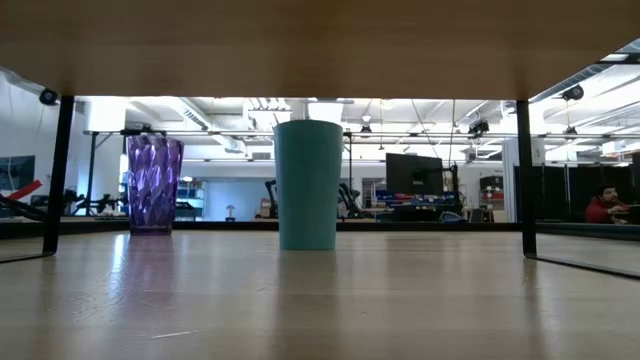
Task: Stack small to large cups/mugs on shelf
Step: Put the blue cup on the shelf
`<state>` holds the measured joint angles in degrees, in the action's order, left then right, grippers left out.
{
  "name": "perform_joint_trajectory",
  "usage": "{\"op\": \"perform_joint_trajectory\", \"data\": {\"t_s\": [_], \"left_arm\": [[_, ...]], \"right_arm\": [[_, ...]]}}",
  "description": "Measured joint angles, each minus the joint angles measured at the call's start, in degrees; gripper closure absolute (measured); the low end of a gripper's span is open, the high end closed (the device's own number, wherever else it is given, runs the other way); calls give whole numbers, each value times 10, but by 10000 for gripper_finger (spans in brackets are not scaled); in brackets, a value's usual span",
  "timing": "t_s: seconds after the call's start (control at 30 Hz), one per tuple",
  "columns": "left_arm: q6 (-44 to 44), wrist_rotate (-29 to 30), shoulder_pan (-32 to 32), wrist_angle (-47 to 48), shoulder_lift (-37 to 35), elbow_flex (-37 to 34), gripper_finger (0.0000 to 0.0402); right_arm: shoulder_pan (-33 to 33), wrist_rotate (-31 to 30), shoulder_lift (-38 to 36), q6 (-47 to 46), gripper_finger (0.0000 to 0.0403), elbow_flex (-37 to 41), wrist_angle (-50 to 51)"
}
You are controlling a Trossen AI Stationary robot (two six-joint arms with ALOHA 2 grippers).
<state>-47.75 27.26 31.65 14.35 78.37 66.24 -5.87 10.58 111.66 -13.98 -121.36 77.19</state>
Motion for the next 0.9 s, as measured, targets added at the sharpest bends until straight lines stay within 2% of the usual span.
{"op": "perform_joint_trajectory", "data": {"t_s": [0.2,0.43,0.63,0.9], "left_arm": [[2,0,-54,127,-46,0,402],[72,-17,-122,233,-80,-1,402],[154,-73,-188,261,-104,-8,402],[182,-133,-240,252,-182,-80,402]], "right_arm": [[79,51,10,9,379,4,-3],[138,74,48,11,297,11,-18],[164,63,85,-39,251,10,-74],[171,58,132,-43,252,11,-72]]}}
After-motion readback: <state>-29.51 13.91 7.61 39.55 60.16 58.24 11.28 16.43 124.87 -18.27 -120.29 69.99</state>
